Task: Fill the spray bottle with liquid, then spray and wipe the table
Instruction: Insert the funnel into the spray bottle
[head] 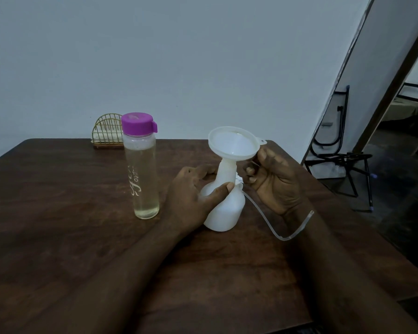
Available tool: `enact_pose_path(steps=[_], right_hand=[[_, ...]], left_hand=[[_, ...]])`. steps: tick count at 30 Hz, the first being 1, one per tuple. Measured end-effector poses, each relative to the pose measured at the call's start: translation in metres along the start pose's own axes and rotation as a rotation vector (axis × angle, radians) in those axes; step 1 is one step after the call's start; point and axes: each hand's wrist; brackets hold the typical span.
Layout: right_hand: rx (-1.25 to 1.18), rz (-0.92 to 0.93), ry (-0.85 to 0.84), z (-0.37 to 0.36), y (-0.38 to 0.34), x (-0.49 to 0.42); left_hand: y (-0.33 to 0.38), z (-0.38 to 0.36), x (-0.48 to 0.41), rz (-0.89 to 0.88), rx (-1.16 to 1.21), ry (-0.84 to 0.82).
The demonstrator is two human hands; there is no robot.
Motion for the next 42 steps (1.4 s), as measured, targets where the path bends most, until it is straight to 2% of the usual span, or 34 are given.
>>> enact_pose_path(steps=[8, 13, 16, 21, 28, 31, 37, 42], right_hand=[[0.270, -0.026, 0.045, -0.005, 0.012, 0.002], [0.306, -0.030, 0.018, -0.006, 0.009, 0.005], [0.333, -0.039, 0.068, -0.001, 0.006, 0.008], [0.406, -0.024, 0.128, 0.001, -0.011, 0.012], [0.685, 0.040, 0.108, -0.002, -0.059, 0.013], [0.740, 0.069, 0.174, -0.006, -0.079, 0.017], [0.664, 0.251, 0.347, -0.043, -0.099, 0.037], [0.643, 0.304, 0.331, -0.089, -0.077, 0.059]], left_hand=[[0.001, 0.002, 0.000, -0.020, 0.016, 0.004], [0.001, 0.004, 0.002, -0.012, -0.017, 0.030], [0.005, 0.006, 0.005, -0.039, -0.007, 0.048], [0.013, 0.014, 0.013, -0.096, -0.041, 0.172], [0.028, 0.041, 0.030, -0.275, -0.132, 0.260], [0.029, 0.052, 0.033, -0.309, -0.171, 0.348], [0.018, 0.072, 0.026, -0.231, -0.185, 0.612], [-0.001, 0.081, 0.020, -0.105, -0.117, 0.664]])
Point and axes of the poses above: each hand's wrist, its own x-axis away from the middle knuckle, its own z-axis out of the back of the hand, y = z × x, and after that the axes turned 13 degrees about x, right-handed
